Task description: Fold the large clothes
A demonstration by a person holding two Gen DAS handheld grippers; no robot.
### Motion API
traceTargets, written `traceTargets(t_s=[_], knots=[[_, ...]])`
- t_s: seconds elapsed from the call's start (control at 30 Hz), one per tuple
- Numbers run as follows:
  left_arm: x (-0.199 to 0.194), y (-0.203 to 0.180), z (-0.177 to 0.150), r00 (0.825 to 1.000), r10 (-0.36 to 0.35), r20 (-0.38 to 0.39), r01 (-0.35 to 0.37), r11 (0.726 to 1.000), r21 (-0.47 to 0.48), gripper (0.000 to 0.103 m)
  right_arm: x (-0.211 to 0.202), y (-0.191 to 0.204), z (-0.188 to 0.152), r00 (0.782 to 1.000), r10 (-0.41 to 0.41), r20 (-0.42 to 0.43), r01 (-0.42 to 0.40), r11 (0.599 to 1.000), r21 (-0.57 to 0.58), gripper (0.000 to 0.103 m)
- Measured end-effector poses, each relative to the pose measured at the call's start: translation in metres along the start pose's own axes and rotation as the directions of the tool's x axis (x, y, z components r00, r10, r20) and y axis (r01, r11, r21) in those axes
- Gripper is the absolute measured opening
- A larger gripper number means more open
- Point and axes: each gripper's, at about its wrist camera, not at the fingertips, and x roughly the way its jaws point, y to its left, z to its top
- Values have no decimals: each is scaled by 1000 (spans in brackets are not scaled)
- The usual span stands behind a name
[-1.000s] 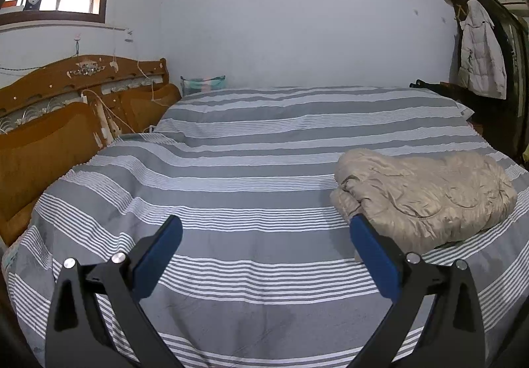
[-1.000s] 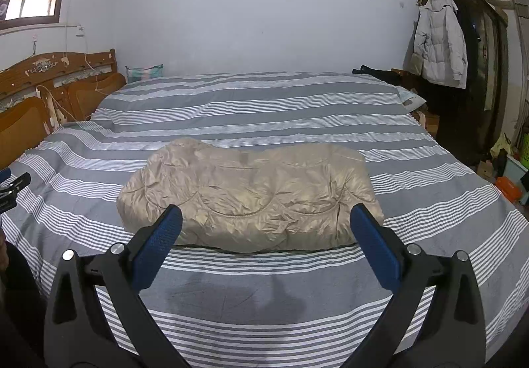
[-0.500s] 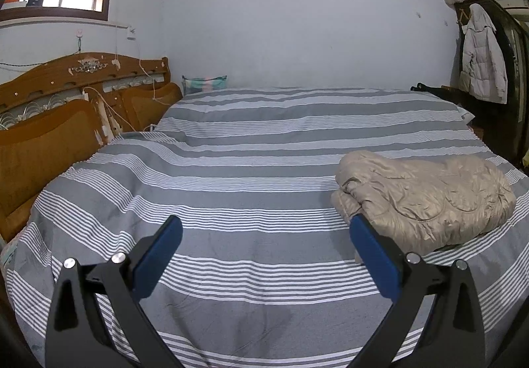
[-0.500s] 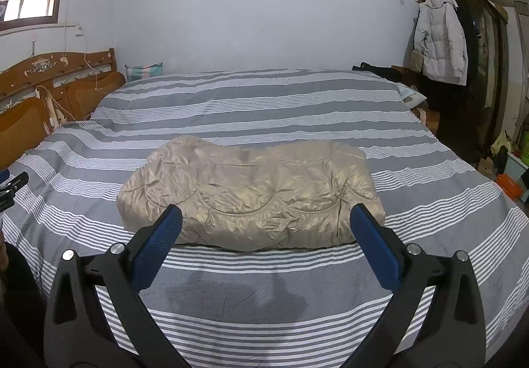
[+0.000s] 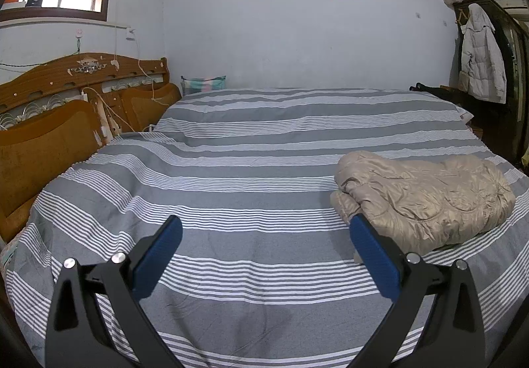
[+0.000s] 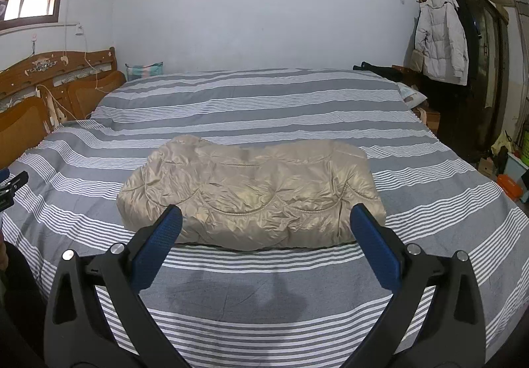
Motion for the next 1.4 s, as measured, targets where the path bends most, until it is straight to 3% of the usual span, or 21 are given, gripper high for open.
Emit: traceTargets(t_s=[1.4], knots=[[-4, 2, -1, 1000, -13, 10, 13, 1000, 0, 101, -1, 3, 0, 1000, -2, -2, 2, 1000, 3, 100]])
